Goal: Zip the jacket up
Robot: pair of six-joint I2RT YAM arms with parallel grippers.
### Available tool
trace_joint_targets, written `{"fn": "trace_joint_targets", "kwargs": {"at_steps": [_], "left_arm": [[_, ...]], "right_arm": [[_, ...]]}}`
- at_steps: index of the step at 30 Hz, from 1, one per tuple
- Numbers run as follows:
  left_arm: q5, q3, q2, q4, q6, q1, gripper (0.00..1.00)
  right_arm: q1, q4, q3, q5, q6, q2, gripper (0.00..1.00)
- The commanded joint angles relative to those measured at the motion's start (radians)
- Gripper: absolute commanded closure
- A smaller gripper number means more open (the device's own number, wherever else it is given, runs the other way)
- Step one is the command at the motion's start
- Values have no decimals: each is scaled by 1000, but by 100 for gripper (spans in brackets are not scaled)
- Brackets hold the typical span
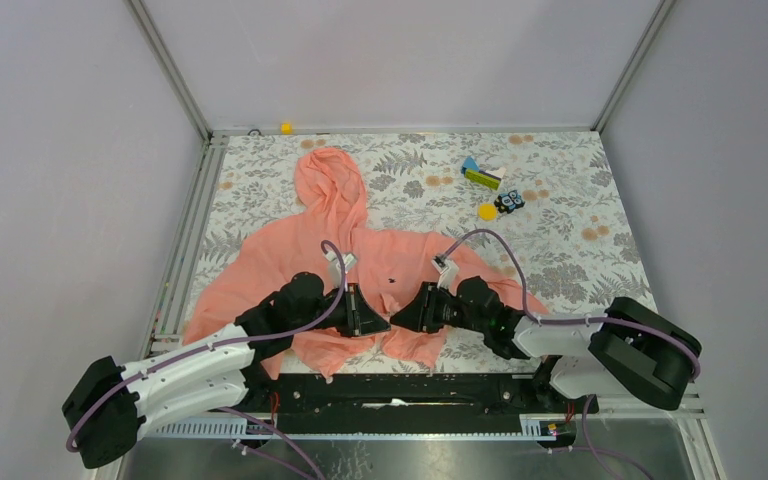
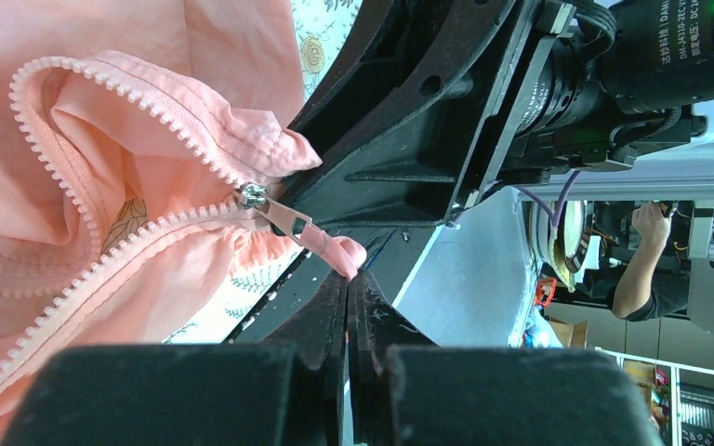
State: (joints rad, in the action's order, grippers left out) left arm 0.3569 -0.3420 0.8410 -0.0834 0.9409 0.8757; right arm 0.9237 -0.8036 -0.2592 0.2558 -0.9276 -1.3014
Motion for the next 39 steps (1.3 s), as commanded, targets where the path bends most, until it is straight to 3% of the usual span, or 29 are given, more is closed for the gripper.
{"fn": "trace_joint_targets", "kwargs": {"at_steps": [1, 8, 13, 16, 22, 32, 36, 39], "left_arm": [[18, -34, 4, -71, 5, -1, 100], [24, -32, 20, -95, 14, 0, 100], [28, -26, 17, -98, 19, 0, 100], [26, -19, 12, -96, 22, 0, 100], [21, -10, 17, -95, 25, 0, 100], [19, -11, 17, -92, 24, -1, 100], [16, -9, 15, -92, 24, 0, 100], [1, -11, 11, -75, 24, -1, 100]], "right_arm": [[30, -79, -37, 6, 47, -11, 64], [92, -42, -60, -82, 135, -29, 72], [96, -69, -57, -133, 115, -47, 69], [98, 28, -69, -228, 90, -34, 64], [100, 31, -72, -250, 78, -40, 64], [122, -262, -33, -193, 102, -118, 60], [122, -292, -44, -184, 86, -162, 67], [123, -290, -34, -198, 67, -168, 87]]}}
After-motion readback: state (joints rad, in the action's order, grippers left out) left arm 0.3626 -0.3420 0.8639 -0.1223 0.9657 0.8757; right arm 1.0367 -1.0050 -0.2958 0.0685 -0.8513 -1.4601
